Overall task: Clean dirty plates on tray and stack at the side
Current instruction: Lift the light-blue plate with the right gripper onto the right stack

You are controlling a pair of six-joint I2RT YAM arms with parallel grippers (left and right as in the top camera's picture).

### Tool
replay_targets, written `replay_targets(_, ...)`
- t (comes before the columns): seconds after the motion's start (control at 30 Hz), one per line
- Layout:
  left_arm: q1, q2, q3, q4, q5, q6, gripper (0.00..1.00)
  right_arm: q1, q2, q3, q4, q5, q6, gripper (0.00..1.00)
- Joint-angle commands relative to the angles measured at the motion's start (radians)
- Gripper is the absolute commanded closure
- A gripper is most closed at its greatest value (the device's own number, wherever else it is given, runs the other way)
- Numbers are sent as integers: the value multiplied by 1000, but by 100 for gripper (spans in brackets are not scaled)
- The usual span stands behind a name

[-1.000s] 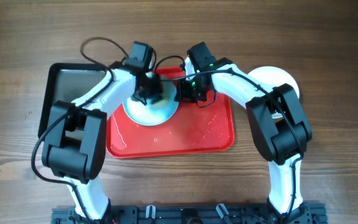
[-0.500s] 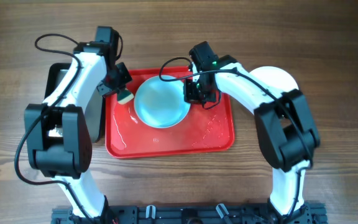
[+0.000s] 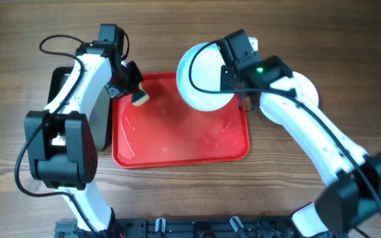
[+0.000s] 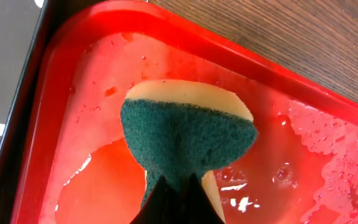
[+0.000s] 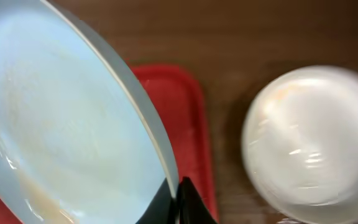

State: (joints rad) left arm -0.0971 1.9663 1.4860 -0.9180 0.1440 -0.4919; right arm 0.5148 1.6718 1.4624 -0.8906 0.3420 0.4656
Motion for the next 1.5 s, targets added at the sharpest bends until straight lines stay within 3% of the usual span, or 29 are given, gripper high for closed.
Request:
replay_targets(0.0, -15, -4, 19, 15, 11, 16, 96, 102, -53, 4, 2, 320, -49, 96)
replay_targets(0.27, -63, -4, 19, 24, -86, 16, 96, 343, -56, 4, 1, 855, -104, 96)
replay_targets(0.67, -65, -4, 19, 35, -86, 16, 96, 441, -56, 4, 12, 1178, -156, 96)
replay_targets(1.0, -65, -4, 19, 35, -86, 16, 96, 442, -56, 4, 100, 1176, -256, 96)
replay_targets(1.13, -64, -4, 19, 36, -91, 16, 96, 430, -56, 3, 96, 945, -256, 96)
replay_targets(1.23, -65, -4, 19, 35, -102, 16, 96, 380, -54, 3, 65, 542, -244, 96)
replay_targets(1.33, -65, -4, 19, 35, -102, 16, 96, 288, -48, -32, 64, 201, -142, 96)
replay_targets(1.47, -64, -4, 19, 35, -102, 16, 96, 146, -39, -91, 68, -81, -97, 96)
